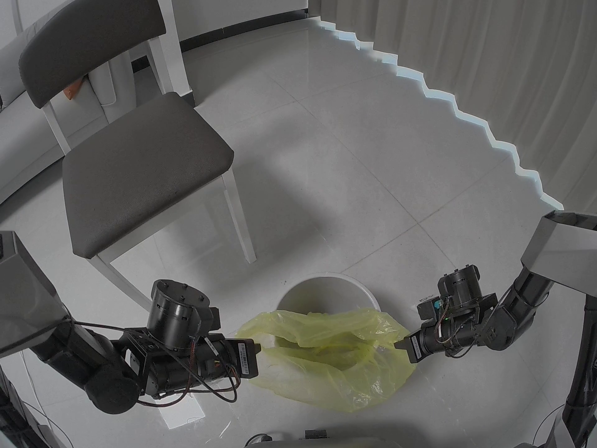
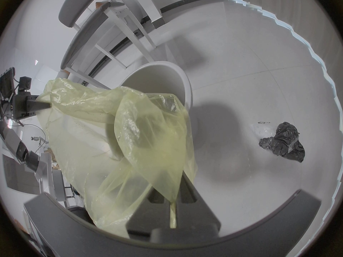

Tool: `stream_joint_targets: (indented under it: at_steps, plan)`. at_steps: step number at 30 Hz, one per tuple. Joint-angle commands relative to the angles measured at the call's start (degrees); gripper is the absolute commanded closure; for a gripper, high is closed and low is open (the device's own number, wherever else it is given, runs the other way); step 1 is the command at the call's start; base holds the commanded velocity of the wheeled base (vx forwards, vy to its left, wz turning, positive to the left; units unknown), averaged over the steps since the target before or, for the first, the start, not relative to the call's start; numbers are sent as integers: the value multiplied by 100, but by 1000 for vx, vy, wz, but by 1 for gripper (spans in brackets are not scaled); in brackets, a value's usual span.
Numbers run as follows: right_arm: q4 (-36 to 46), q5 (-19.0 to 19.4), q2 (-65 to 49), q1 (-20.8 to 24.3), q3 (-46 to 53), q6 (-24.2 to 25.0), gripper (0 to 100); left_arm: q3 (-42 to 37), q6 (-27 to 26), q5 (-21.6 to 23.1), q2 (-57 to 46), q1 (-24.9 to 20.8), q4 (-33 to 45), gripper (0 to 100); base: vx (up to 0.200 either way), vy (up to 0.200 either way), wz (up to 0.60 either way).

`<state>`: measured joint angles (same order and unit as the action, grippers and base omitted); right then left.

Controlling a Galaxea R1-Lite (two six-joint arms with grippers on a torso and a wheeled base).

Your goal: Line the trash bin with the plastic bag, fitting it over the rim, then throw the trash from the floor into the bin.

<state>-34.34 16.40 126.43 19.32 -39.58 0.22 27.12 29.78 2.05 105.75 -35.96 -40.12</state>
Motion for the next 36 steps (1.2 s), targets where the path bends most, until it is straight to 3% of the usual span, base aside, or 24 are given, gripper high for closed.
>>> stream_joint_targets:
  at_steps: [1, 9, 18, 36]
  plan:
    - [6, 4, -39, 37, -14, -31, 100, 3, -25, 138, 464, 221, -180, 100, 0, 0, 0]
    - [85, -40, 462, -43, -867, -40, 100, 302, -447, 208, 1343, 705, -1543, 100, 0, 0, 0]
    - [613, -40, 506, -324, -1596, -13, 100, 944, -421, 437, 1685, 1074, -1552, 100, 0, 0, 0]
    - [569, -40, 92, -245, -542, -321, 100, -260, -447, 454, 701, 1003, -1552, 100, 0, 0, 0]
